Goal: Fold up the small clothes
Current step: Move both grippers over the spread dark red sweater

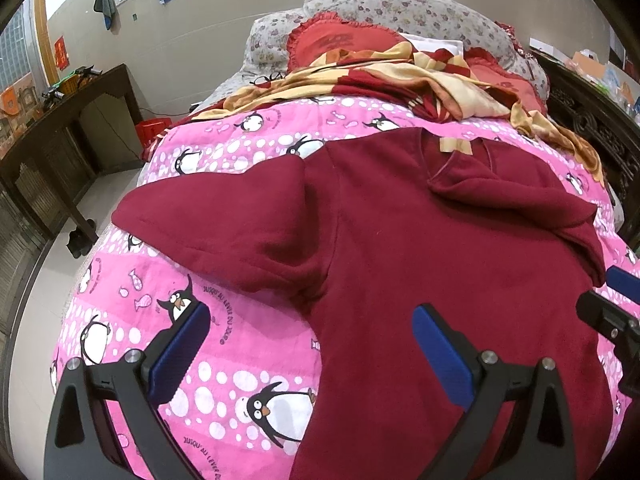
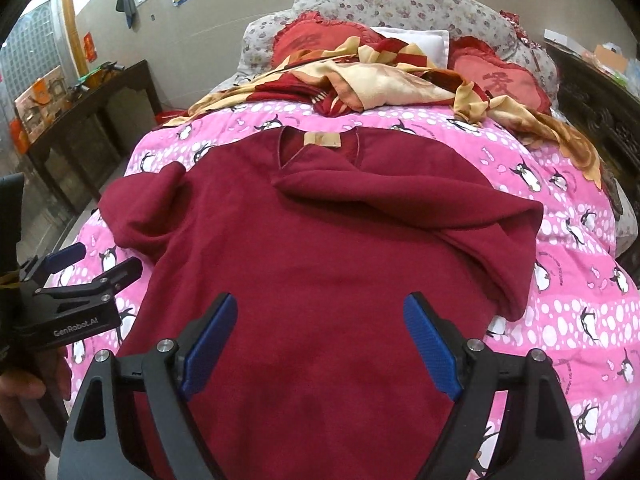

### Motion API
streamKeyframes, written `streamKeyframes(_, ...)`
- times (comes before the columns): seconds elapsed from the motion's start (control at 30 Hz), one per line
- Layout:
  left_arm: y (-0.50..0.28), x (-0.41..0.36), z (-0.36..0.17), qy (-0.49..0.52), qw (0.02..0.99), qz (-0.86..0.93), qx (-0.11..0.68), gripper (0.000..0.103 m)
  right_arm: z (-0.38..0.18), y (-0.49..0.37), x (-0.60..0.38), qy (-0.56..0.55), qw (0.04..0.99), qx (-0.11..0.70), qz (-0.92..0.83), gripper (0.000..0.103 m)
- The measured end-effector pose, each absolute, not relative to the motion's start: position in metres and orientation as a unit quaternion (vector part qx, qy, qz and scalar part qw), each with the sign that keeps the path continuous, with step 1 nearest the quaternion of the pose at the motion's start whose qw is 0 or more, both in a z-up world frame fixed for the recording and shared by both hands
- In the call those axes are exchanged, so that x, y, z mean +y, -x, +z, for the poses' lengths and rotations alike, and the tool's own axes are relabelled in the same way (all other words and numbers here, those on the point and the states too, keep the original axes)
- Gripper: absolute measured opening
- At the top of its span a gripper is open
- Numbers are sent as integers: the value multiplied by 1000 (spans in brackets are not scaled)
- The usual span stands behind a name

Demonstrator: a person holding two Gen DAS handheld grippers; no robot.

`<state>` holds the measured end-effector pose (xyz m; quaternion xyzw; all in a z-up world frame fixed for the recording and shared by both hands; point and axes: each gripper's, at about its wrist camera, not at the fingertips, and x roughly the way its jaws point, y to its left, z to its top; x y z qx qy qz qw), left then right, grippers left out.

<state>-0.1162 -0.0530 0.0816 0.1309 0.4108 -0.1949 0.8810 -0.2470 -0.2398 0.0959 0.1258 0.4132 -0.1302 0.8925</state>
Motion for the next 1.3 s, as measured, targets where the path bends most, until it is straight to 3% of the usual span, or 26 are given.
streamKeyframes(1.3, 107, -49, 68, -122, 877, -191, 424, 103, 78, 231, -225, -48, 869, 460, -177, 92)
